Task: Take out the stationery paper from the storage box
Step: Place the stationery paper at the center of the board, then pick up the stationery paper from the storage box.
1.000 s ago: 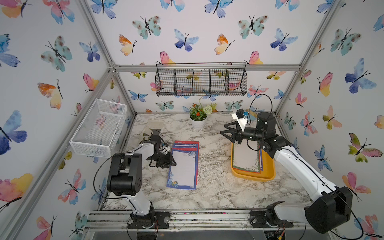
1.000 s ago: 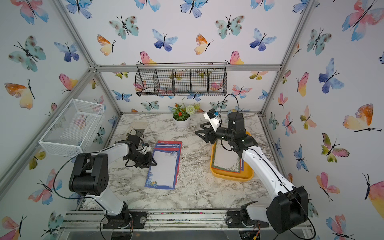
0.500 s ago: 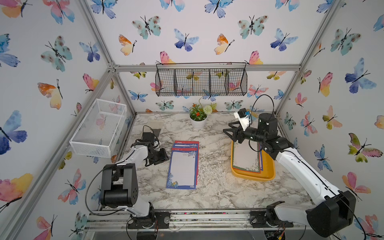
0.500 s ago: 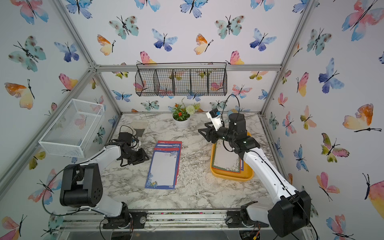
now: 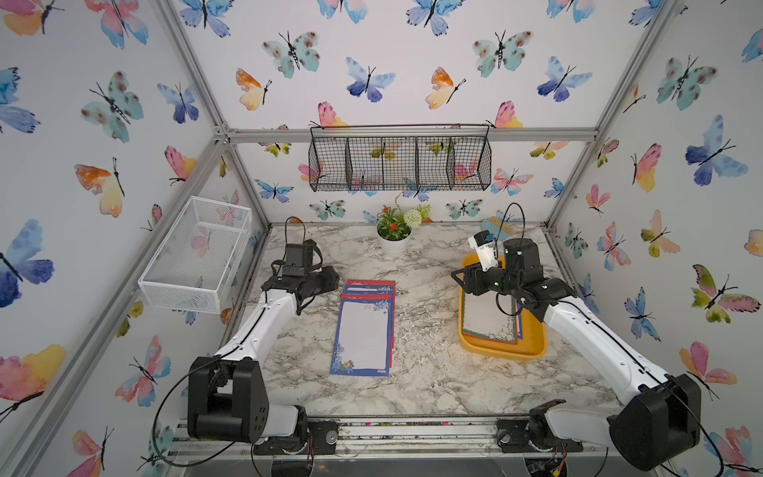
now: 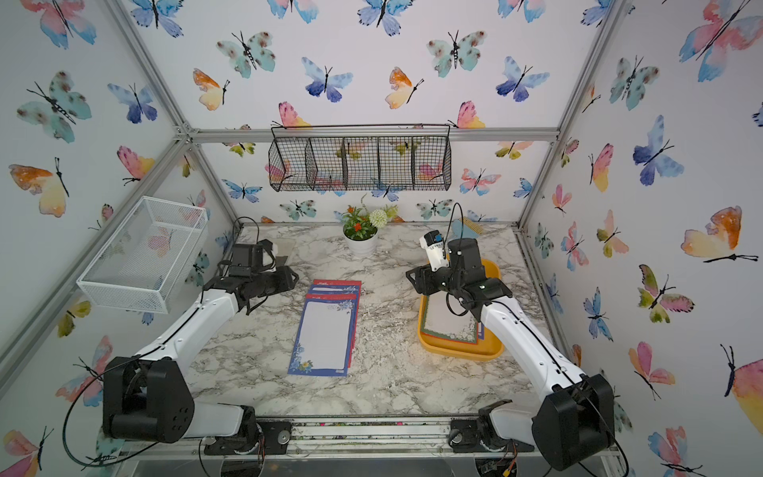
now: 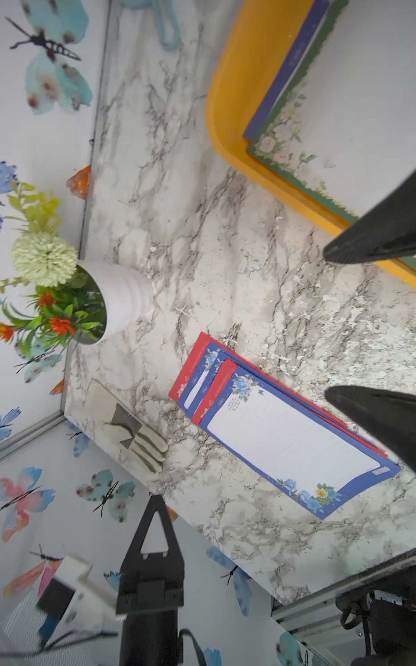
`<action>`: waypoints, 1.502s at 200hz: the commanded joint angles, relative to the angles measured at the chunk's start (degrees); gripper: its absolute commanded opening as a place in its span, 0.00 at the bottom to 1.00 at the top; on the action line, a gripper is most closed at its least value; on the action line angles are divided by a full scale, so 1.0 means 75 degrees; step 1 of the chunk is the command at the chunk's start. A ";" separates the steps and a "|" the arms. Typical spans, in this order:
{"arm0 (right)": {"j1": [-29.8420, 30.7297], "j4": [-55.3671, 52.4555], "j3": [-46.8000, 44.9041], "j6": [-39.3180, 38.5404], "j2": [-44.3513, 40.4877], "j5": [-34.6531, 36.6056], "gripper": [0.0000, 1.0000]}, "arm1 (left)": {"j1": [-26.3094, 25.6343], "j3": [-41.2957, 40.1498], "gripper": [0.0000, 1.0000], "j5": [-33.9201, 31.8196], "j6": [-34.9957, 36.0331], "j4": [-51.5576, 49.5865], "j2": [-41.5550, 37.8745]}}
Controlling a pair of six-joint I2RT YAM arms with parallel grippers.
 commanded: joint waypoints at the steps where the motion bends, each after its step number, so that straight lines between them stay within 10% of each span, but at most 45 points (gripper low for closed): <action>1: 0.0049 -0.0535 0.0012 0.0273 -0.0285 0.0744 0.58 | -0.0829 0.0679 0.44 -0.0626 -0.0042 0.0531 0.0029; 119: -0.0075 -0.1708 -0.0015 0.0558 -0.0186 0.3347 0.52 | -0.4422 0.2853 0.46 -0.0963 0.0812 0.1442 0.1704; 300: -0.2632 0.0428 -0.2075 0.0892 0.0479 0.2476 0.47 | -0.5073 0.3587 0.49 0.1880 -0.0116 0.1367 0.4868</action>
